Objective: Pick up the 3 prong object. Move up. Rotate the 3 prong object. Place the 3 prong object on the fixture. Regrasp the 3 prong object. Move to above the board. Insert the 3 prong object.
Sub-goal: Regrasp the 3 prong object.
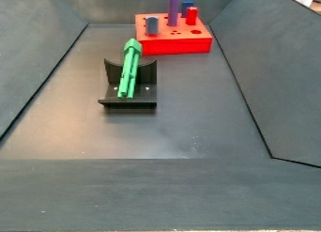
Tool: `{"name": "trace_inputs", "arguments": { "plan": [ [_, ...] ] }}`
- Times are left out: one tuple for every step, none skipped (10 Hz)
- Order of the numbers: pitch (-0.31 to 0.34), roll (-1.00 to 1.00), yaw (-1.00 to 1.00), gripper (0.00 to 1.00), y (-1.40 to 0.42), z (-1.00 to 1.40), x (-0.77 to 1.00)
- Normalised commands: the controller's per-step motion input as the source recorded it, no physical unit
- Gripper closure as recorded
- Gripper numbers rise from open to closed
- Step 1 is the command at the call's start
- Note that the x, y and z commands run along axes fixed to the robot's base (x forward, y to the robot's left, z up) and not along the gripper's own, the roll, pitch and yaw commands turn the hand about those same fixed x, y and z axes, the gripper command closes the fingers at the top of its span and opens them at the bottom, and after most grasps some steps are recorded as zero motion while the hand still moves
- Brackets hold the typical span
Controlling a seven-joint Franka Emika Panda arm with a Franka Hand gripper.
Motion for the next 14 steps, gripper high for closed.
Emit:
{"name": "trace_inputs", "arguments": {
  "plan": [
    [-0.026,0.22,0.22,0.00,0.04,-1.00,0.03],
    [-0.075,0.19,0.16,0.00,0.03,-1.00,0.04],
    [-0.104,0.16,0.12,0.00,0.03,-1.00,0.05],
    [-0.121,0.12,0.09,0.00,0.02,-1.00,0.06],
    [-0.127,0.10,0.04,0.00,0.03,-1.00,0.07],
    [-0.129,0.09,0.02,0.00,0.02,-1.00,0.07],
    [-0.112,0.08,-0.02,0.00,0.02,-1.00,0.08],
    [-0.098,0.07,-0.04,0.00,0.02,-1.00,0.08],
    [-0.077,0.07,-0.05,0.00,0.02,-1.00,0.09],
    [-0.056,0.07,-0.05,0.00,0.01,-1.00,0.09],
    [-0.024,0.06,-0.05,0.00,0.01,-0.95,0.10],
    [0.000,0.06,-0.05,0.00,0.01,-0.79,0.10],
    [0.031,0.07,-0.03,0.00,0.00,-0.59,0.09],
    [0.046,0.07,-0.02,0.00,0.00,-0.44,0.09]
  ]
}}
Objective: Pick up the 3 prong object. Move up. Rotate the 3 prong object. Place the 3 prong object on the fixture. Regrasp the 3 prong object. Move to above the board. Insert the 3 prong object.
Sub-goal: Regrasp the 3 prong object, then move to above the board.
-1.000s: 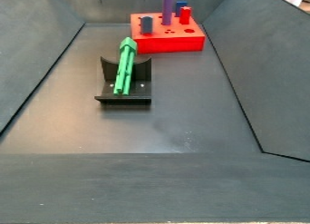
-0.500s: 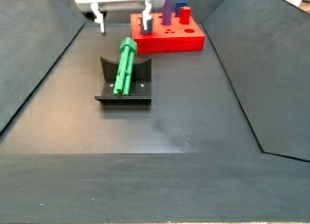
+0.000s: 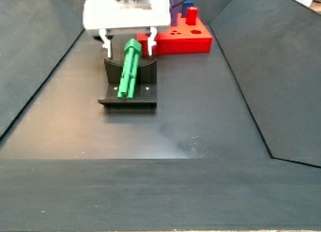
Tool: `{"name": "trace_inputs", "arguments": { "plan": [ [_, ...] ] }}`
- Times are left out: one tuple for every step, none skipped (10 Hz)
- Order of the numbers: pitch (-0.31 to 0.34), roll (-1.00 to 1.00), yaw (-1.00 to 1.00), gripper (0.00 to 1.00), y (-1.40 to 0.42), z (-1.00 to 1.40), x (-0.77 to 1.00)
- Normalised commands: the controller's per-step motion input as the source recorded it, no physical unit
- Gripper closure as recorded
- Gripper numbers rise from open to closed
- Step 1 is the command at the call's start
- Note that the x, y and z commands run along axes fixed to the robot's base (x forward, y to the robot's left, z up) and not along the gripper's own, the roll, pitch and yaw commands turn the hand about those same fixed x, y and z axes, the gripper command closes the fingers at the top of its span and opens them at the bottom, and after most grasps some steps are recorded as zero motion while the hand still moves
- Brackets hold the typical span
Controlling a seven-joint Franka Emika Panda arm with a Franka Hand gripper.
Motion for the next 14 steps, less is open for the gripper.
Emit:
{"name": "trace_inputs", "arguments": {
  "plan": [
    [0.049,0.07,0.00,0.00,0.00,-0.30,0.09],
    [0.000,0.00,0.00,1.00,0.00,0.00,0.00],
    [0.236,-0.11,-0.52,1.00,0.13,1.00,-0.05],
    [0.236,-0.12,-0.50,1.00,0.13,1.00,-0.05],
    [0.263,-0.13,-0.32,1.00,0.13,1.00,-0.06],
    [0.289,-0.14,-0.20,1.00,0.12,1.00,-0.06],
    [0.313,-0.15,-0.10,1.00,0.12,1.00,-0.06],
    [0.315,-0.14,0.01,1.00,0.11,1.00,-0.06],
    [0.294,-0.11,0.09,1.00,0.10,1.00,-0.06],
    [0.256,-0.08,0.14,1.00,0.09,1.00,-0.06],
    [0.194,-0.06,0.19,1.00,0.08,1.00,-0.05],
    [0.146,-0.06,0.22,1.00,0.06,1.00,-0.04],
    [0.090,-0.04,0.22,1.00,0.05,0.99,-0.02],
    [0.057,-0.04,0.20,1.00,0.02,0.81,0.00]
  ]
}}
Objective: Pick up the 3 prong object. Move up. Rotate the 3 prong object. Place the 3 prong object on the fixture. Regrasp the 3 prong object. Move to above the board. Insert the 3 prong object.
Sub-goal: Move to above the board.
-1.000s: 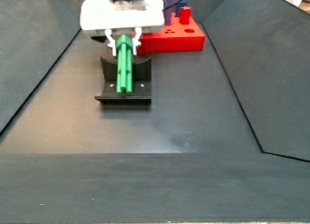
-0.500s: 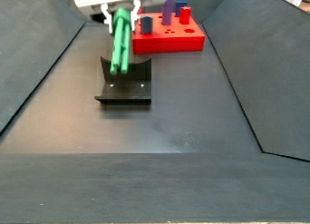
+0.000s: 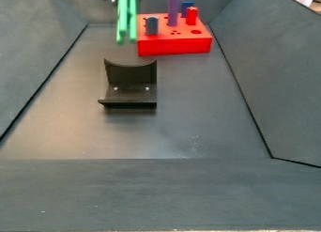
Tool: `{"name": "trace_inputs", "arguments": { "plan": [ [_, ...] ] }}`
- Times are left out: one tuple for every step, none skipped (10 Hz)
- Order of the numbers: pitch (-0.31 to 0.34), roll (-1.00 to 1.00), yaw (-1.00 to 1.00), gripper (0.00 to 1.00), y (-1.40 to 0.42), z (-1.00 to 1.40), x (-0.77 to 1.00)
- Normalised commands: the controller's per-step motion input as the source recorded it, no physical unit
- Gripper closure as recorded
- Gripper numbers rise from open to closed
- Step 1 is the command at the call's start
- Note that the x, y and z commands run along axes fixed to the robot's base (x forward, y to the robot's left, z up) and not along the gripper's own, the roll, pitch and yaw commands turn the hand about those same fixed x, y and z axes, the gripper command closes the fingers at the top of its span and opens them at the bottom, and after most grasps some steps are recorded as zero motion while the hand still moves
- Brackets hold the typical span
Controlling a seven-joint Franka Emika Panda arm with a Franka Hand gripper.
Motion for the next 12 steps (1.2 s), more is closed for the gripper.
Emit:
{"name": "trace_inputs", "arguments": {
  "plan": [
    [0.021,-0.03,0.18,1.00,0.00,0.56,0.01],
    [0.008,-0.03,0.15,1.00,0.00,0.43,0.01],
    [-0.104,-1.00,0.07,1.00,-1.00,0.46,-0.57],
    [-0.113,-1.00,0.07,1.00,-1.00,0.44,-0.57],
    [-0.141,-1.00,0.06,1.00,-1.00,0.47,-0.61],
    [-0.156,-1.00,0.05,1.00,-1.00,0.45,-0.63],
    [-0.166,-1.00,0.04,1.00,-1.00,0.46,-0.64],
    [-0.177,-1.00,0.03,1.00,-1.00,0.47,-0.66],
    [-0.185,-1.00,0.02,1.00,-1.00,0.47,-0.69],
    [-0.196,-1.00,0.01,1.00,-0.83,0.40,-0.61],
    [-0.205,-1.00,0.00,1.00,-0.55,0.27,-0.44],
    [-0.211,-1.00,-0.01,1.00,-0.31,0.15,-0.29]
  ]
}}
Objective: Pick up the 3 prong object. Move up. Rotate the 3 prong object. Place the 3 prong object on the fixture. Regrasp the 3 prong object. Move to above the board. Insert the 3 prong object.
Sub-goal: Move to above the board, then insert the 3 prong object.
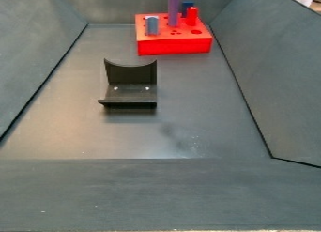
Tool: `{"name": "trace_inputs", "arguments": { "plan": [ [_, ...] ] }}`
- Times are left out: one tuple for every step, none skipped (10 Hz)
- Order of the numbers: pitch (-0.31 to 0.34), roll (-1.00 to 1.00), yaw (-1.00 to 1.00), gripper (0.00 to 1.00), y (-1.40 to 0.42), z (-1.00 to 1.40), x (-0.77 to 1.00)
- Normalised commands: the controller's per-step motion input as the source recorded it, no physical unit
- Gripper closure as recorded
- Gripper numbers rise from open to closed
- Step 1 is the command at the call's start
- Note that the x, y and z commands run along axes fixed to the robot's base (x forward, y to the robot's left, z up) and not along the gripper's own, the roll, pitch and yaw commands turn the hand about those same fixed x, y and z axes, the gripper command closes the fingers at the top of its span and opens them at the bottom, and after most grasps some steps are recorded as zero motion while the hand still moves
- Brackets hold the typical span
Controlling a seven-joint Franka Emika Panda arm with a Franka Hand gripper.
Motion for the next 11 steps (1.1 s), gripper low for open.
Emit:
{"name": "trace_inputs", "arguments": {
  "plan": [
    [-0.214,-1.00,-0.02,1.00,-0.15,0.08,-0.18],
    [-0.172,-0.76,-0.02,1.00,-0.04,0.03,-0.11],
    [-0.128,-0.53,-0.02,1.00,0.00,0.00,-0.07],
    [-0.077,-0.30,-0.01,1.00,0.00,0.01,-0.04],
    [0.087,0.00,0.00,1.00,0.00,-0.08,0.00],
    [0.000,-0.01,0.00,1.00,0.00,0.00,0.00],
    [0.011,0.10,0.11,1.00,0.00,0.00,0.00],
    [0.007,0.05,0.10,1.00,-0.03,-0.09,-0.15],
    [-0.089,-0.09,0.15,1.00,-0.27,-0.16,-0.11],
    [-0.170,-0.26,0.11,1.00,-0.24,-0.37,-0.26],
    [-0.004,-0.32,0.55,1.00,-0.19,-0.16,0.00]
  ]
}}
